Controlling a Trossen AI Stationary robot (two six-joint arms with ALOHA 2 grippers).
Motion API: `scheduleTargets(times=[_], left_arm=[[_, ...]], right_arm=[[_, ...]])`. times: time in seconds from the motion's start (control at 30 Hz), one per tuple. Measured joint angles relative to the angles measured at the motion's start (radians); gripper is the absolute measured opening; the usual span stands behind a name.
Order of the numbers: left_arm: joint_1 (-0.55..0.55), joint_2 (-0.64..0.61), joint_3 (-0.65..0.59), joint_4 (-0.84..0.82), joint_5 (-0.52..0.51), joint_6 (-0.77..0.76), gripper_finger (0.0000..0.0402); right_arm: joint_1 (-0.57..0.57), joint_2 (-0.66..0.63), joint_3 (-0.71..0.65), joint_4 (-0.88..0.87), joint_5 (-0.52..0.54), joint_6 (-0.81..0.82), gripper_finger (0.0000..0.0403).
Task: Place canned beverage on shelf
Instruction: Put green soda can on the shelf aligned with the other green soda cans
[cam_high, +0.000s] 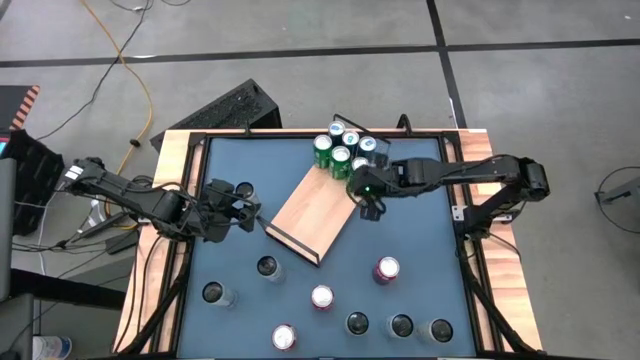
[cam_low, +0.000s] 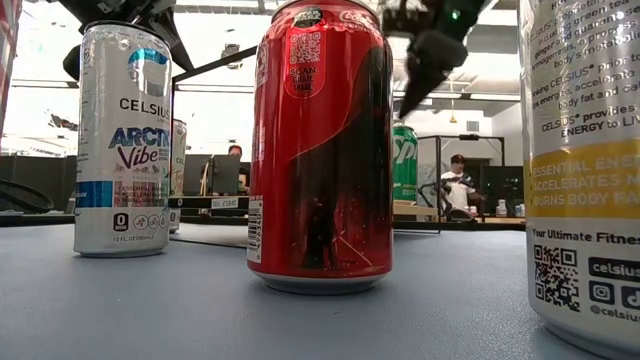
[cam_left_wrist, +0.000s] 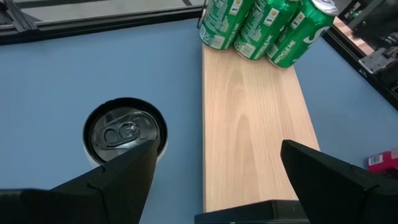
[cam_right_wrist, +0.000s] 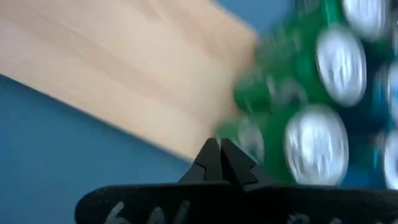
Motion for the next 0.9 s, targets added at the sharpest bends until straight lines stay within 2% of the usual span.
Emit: scheduleTargets(times=[0.17,0.3,0.5,0.9], left_arm=[[0.000,0.000,0.000,-0.001,-0.003,-0.001,0.0330],[0.000,0.000,0.000,-0.001,-0.002,-0.001,0.0330],[0.000,0.001,0.000,-0.002,-0.002,0.000,0.0330],[0.000,0.001,0.000,-0.008,-0.012,0.007,0.0330]], right_arm=[[0.001,0.016,0.001,0.177,0.038,-0.085,0.0000],[-0.034,0.029,0.003,0.193,0.089,-0.102,0.0000],[-0.057,0.049,0.001,0.106,0.085,-0.099,0.0000],[-0.026,0.049,0.000,-0.025,0.071,-0.019,0.0000]])
